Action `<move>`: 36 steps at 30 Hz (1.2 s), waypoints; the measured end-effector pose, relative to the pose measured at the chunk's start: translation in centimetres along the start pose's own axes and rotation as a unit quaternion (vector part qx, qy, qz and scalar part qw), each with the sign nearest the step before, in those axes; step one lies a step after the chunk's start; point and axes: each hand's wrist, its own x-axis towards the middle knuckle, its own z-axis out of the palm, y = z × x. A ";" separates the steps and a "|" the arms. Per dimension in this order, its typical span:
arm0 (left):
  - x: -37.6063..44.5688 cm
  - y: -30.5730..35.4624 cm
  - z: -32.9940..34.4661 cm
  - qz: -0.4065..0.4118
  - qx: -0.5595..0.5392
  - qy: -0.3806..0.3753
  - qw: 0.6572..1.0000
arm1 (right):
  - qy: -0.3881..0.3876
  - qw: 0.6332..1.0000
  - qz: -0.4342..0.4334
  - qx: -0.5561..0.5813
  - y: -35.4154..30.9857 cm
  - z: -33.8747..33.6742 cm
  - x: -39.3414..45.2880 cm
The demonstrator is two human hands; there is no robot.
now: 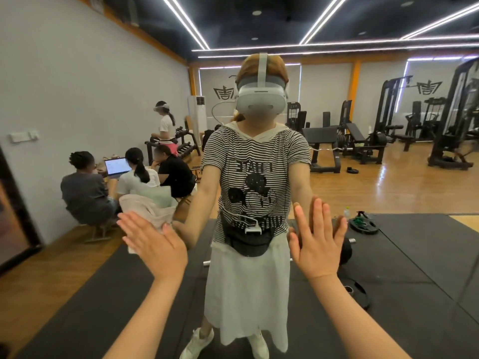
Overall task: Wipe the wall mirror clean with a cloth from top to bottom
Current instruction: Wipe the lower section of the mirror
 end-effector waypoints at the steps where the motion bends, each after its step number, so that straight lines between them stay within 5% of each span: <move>1: -0.4 0.9 0.4 -0.028 -0.021 0.011 0.999 | 0.000 1.000 -0.001 -0.002 -0.1 0.1 0.0; 4: -2.4 3.8 1.6 -0.038 -0.030 0.013 0.999 | -0.003 1.000 -0.003 -0.006 -0.1 0.2 -0.1; 9: -6.7 6.2 3.4 0.142 0.017 -0.034 0.989 | -0.007 1.000 -0.006 0.002 0.0 0.2 -0.1; 15: -4.2 1.6 2.0 0.293 0.095 -0.067 0.949 | -0.001 1.000 -0.005 0.002 0.0 0.1 -0.1; 21: -1.5 1.2 0.8 -0.013 -0.003 -0.002 1.000 | -0.003 1.000 -0.006 -0.001 0.0 0.1 -0.1; 26: -3.0 5.3 2.3 -0.110 -0.070 0.037 0.991 | 0.001 1.000 -0.008 0.000 -0.1 0.3 -0.2; 36: -8.4 5.5 4.1 0.208 0.034 -0.070 0.975 | 0.011 1.000 -0.014 0.010 0.2 0.3 -0.2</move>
